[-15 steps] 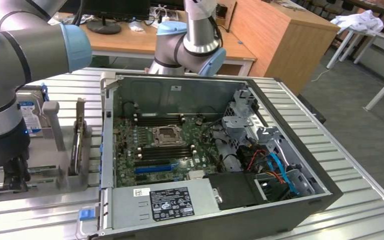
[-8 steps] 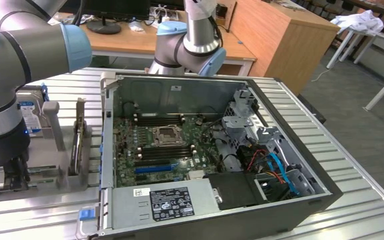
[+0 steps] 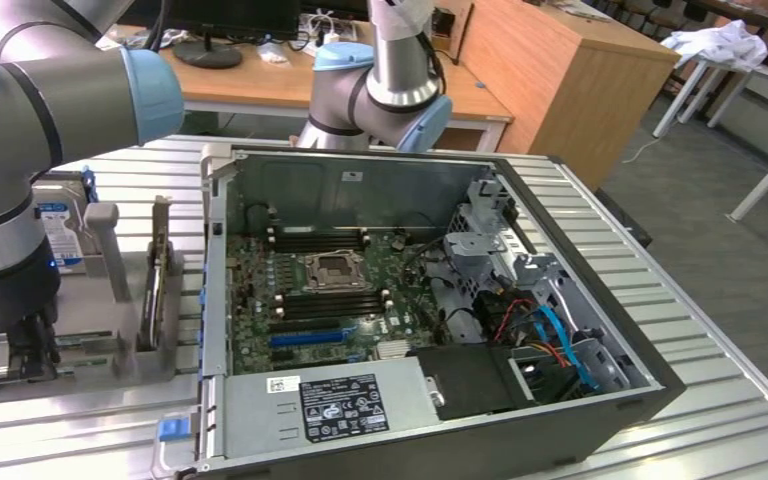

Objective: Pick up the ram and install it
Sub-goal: 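Pick up the ram and move it above insertion slot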

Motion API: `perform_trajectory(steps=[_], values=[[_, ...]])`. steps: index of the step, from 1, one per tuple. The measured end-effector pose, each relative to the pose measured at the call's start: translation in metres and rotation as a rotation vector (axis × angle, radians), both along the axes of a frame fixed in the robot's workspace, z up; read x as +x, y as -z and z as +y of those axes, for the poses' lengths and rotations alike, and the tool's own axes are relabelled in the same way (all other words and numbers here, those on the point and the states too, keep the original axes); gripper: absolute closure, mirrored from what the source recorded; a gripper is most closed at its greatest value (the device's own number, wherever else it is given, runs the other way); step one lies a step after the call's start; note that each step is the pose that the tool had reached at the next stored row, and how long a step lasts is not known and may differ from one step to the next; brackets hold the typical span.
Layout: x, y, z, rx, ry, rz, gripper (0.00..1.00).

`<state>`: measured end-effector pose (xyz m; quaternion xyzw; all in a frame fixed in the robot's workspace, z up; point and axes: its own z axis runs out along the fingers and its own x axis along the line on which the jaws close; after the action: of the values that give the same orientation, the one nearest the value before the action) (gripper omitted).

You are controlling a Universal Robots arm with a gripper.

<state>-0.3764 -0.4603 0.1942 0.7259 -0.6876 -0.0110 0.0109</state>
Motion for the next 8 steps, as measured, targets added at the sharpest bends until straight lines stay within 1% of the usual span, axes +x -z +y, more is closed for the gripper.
perform_trajectory(steps=[2,3,8], values=[[0.0000,0.0000,0.0000,0.0002,0.000,0.0001,0.79],[0.0000,0.0000,0.0000,0.0001,0.000,0.0001,0.85],[0.0000,0.0000,0.0000,0.0000,0.000,0.0000,0.87]])
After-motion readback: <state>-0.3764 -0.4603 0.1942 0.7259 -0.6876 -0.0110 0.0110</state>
